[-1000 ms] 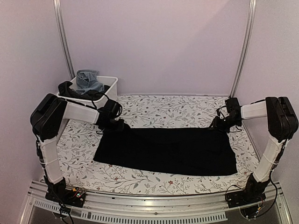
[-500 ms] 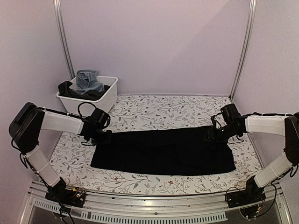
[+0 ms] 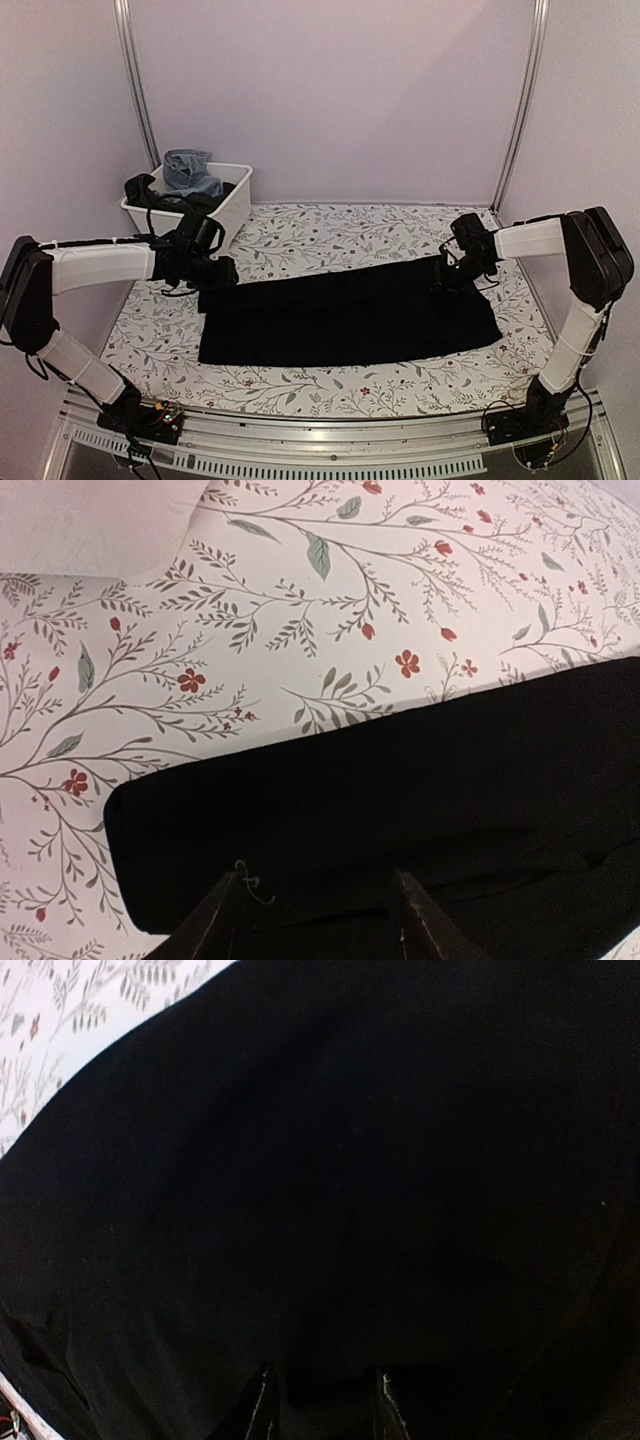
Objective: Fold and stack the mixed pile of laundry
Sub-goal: Rotate the rectangle-folded T-shirt at the center of the board, then adjust the rectangle-folded T-shirt at the center of the board, then pick up the rectangle-folded T-shirt from the center of the board.
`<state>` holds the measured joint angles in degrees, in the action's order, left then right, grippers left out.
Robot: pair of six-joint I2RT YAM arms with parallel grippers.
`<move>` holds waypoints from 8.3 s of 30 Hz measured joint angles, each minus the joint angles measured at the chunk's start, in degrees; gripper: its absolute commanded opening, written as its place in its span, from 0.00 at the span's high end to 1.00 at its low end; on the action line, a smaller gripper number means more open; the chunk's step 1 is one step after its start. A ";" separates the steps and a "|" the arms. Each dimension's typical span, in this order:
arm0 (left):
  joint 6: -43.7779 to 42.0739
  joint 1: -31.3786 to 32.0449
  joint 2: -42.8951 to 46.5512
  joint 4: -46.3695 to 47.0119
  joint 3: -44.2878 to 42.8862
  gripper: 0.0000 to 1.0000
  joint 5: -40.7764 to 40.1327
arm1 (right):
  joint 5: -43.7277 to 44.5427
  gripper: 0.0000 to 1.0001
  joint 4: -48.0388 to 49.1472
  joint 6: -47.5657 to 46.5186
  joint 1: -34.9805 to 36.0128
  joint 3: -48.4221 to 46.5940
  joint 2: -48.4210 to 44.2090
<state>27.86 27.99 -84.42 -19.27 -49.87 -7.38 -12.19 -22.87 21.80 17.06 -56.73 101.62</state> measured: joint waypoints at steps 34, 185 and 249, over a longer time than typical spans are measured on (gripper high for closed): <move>-6.80 32.17 -17.29 -1.20 -4.66 0.80 -3.69 | 2.54 0.50 -7.85 -13.33 -2.56 -46.16 18.91; -1.14 32.89 -15.17 4.31 -1.16 0.68 -1.14 | -5.46 0.57 6.36 -4.59 27.78 10.40 -6.95; 18.34 47.47 7.17 3.80 16.92 0.64 4.83 | -11.17 0.57 -8.66 19.04 33.68 32.39 -38.84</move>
<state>46.19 75.46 -77.25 -15.46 -32.95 -2.55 -23.35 -31.53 40.84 50.74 -24.34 62.78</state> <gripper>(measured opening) 0.372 0.436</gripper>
